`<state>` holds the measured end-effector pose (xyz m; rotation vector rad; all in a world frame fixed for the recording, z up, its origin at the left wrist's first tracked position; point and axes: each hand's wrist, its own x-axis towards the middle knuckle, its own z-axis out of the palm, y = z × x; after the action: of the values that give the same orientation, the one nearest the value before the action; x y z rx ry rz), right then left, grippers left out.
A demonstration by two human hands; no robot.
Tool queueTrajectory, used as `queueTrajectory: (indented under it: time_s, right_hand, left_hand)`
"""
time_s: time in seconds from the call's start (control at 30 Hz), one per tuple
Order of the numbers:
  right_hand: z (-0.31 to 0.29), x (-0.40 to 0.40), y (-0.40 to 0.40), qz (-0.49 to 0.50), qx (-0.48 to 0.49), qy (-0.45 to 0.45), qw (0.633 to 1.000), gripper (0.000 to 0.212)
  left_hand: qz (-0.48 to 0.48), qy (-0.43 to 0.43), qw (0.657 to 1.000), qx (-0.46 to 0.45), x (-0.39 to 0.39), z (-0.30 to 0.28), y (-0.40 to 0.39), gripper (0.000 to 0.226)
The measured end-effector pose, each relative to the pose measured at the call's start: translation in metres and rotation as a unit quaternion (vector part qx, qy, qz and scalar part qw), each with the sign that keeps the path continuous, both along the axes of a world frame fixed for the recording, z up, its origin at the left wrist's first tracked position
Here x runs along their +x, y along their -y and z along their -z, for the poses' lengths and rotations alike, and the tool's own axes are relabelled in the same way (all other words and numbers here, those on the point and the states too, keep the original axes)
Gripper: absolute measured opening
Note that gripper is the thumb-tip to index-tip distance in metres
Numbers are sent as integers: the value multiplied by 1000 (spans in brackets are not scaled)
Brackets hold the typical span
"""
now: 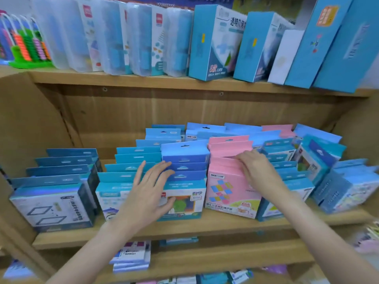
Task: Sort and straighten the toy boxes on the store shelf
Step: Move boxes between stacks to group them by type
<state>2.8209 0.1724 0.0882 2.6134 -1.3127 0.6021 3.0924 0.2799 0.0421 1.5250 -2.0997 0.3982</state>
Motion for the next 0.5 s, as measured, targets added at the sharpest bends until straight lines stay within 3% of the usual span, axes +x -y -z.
queueTrajectory:
  time_s: [0.1,0.23,0.33,0.43,0.5]
  right_hand:
    - [-18,-7,10,-22,44,1,999,29]
    - [-61,23,38,-114,114,68,985,38]
    - [-62,69,70,-145,175,-32,973,33]
    - [-42,102,94,-152,182,-138,962,9]
    - [-41,109,102,-136,150,-125,971,21]
  left_hand:
    - [-20,5,1000,-6,-4,-5,6,67]
    - [-53,91,994,38,-3,-16,20,94]
    - [-70,104,990,64,-4,-22,28,100]
    - [-82,95,990,68,-4,-22,31,103]
    - [-71,69,993,66,-4,-22,32,103]
